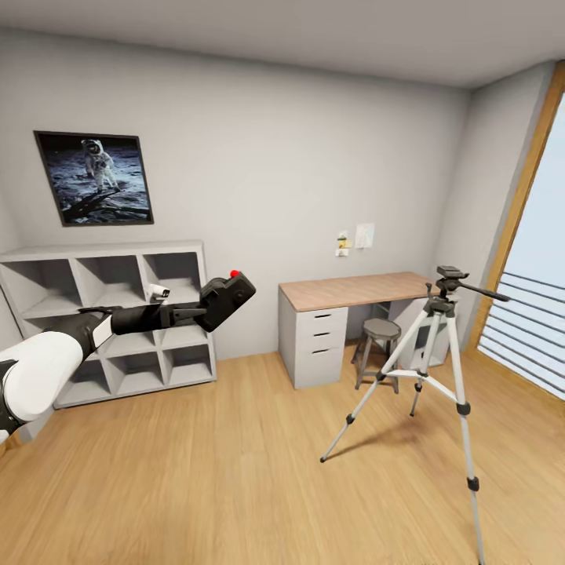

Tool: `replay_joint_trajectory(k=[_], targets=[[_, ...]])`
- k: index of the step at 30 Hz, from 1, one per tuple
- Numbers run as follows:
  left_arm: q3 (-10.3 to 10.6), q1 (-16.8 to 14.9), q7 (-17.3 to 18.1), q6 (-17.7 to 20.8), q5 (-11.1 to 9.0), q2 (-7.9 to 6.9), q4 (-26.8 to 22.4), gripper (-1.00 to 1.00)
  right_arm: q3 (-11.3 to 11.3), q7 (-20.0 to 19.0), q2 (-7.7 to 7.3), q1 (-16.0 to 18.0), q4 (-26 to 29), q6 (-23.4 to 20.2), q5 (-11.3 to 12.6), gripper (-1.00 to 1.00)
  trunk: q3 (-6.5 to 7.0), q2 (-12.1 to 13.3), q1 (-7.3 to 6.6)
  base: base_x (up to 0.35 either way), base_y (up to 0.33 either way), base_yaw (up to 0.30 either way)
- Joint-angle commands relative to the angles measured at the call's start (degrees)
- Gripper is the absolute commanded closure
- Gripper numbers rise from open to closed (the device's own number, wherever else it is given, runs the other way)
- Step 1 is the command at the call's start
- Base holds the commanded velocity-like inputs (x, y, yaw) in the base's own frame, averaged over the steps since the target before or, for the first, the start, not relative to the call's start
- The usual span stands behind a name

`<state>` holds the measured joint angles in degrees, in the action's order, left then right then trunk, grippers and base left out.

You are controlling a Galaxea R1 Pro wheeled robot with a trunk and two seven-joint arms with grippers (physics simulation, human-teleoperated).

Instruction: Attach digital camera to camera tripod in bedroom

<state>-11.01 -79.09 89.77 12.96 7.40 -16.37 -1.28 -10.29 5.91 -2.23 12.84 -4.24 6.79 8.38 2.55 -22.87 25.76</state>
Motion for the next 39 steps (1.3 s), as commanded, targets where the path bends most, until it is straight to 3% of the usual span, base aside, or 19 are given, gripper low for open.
replay_joint_trajectory(k=[1, 26, 39], targets=[[-0.85, -0.01, 0.23, 0.55, 0.6, 0.01, -0.04, 1.0, -0.49, -0.02, 0.03, 0.08, -0.24, 0.41, 0.58, -1.0, -0.02, -0.04, 0.02, 0.031, 0.0, -0.02], [-0.84, -0.01, 0.23, 2.51, 0.6, 0.19, -0.04, 1.0, -0.52, 0.0, 0.03, 0.08, -0.25, 0.41, 0.58, -1.0, -0.02, -0.04, 0.02, 0.227, -0.188, -0.006], [-0.86, -0.01, 0.23, 2.51, 0.6, 0.22, -0.04, 1.0, -0.51, 0.02, 0.03, 0.08, -0.24, 0.41, 0.58, -1.0, -0.02, -0.04, 0.02, 0.209, -0.259, -0.212]])
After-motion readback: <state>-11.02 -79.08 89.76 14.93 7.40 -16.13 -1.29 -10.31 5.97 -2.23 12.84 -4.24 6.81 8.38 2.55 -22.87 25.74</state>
